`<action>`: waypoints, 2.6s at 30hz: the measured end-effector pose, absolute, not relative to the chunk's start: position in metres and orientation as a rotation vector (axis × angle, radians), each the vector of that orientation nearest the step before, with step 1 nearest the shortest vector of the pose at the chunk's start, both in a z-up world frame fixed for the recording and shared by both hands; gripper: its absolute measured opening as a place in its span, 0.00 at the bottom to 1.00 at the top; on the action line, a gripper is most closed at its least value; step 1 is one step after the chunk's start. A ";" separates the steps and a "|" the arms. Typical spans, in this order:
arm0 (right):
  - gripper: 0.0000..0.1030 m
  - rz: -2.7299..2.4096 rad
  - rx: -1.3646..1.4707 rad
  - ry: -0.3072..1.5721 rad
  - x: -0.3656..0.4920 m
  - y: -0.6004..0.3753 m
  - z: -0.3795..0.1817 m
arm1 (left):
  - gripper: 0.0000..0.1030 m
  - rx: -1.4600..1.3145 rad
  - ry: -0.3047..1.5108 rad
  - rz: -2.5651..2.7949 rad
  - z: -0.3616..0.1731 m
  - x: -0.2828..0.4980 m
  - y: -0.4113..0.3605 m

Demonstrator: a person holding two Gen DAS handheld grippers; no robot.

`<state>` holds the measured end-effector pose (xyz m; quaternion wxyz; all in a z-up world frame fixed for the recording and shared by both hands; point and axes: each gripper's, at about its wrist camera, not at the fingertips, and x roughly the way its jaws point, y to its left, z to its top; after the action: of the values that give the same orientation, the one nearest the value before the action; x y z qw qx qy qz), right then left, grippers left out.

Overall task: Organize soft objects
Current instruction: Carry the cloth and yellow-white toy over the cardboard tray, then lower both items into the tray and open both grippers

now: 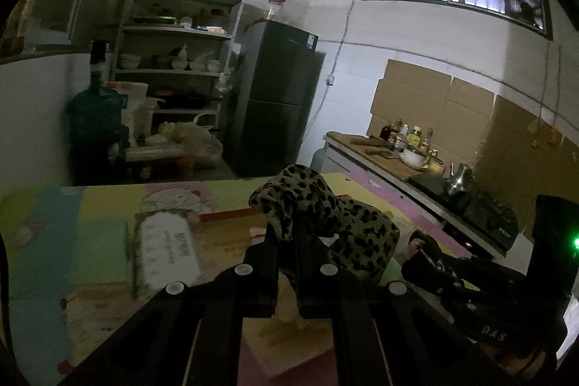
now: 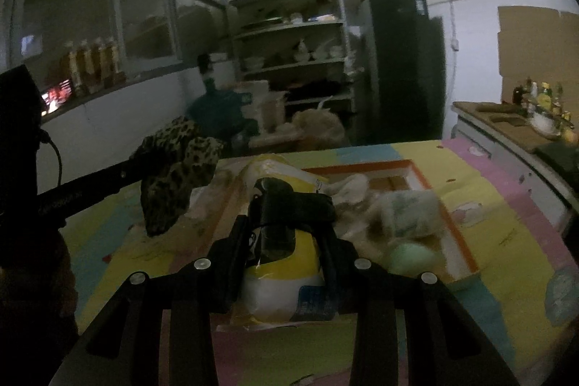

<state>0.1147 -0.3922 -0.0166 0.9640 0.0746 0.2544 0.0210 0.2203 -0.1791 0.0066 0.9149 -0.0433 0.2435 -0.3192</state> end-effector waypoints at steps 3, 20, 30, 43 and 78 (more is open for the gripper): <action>0.37 0.030 0.153 0.511 0.119 -0.403 -0.017 | 0.07 -0.090 0.508 -0.658 0.003 0.226 -0.194; 0.37 -0.002 0.192 0.524 0.161 -0.447 -0.033 | 0.07 -0.064 0.576 -0.607 -0.016 0.274 -0.253; 0.37 -0.001 0.186 0.591 0.188 -0.449 -0.046 | 0.07 -0.078 0.681 -0.571 -0.037 0.305 -0.264; 0.37 -0.005 0.175 0.660 0.210 -0.448 -0.061 | 0.07 -0.075 0.774 -0.565 -0.055 0.323 -0.274; 0.65 -0.009 0.201 0.651 0.202 -0.451 -0.066 | 0.42 -0.080 0.785 -0.573 -0.053 0.318 -0.273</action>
<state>0.2024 -0.4509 -0.0661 0.9425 0.0988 0.3192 -0.0046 0.3178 -0.2727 -0.0530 0.8836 -0.0382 0.3769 -0.2751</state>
